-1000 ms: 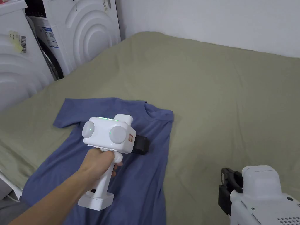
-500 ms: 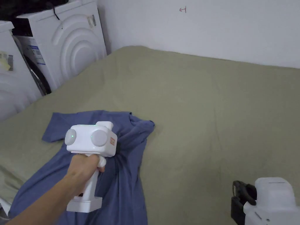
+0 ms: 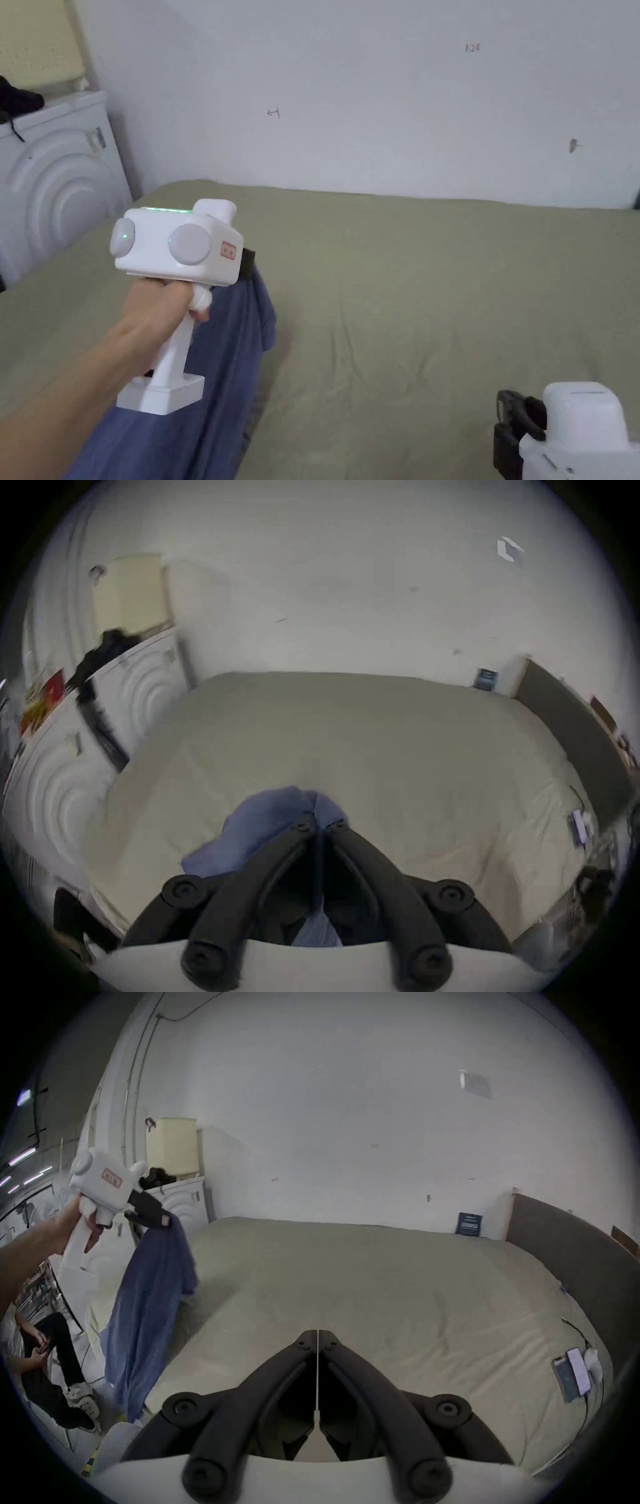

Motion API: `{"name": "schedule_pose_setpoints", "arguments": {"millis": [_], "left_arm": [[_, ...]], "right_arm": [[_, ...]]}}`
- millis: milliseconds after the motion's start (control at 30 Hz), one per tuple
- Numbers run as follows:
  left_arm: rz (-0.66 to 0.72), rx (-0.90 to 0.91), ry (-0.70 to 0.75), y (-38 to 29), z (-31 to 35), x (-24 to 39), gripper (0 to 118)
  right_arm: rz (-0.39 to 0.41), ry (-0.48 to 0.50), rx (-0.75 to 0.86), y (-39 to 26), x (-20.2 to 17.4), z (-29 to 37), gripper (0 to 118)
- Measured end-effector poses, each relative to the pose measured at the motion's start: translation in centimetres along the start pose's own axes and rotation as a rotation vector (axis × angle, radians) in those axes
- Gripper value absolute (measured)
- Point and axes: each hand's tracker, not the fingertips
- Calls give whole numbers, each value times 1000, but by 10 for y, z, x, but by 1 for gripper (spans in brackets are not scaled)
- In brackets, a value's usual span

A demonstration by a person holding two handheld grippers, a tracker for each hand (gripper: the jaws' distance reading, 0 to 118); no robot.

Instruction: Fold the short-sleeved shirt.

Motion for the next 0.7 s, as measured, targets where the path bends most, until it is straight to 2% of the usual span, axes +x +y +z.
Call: {"name": "schedule_pose_setpoints", "arguments": {"millis": [267,367,467,700], "left_arm": [[-171,22,-323,24,-26,200,3],[-155,-5,-466,24,-46,265,3],[-155,-44,-551,14,-72,317,3],[-220,-290,-515,-65,-189,384,3]], "right_arm": [[-59,-140,13,-6,59,31,1],[-78,-194,7,-9,82,36,1],[-99,-239,-9,-16,103,37,1],[-146,-293,-90,-40,136,19,1]]}}
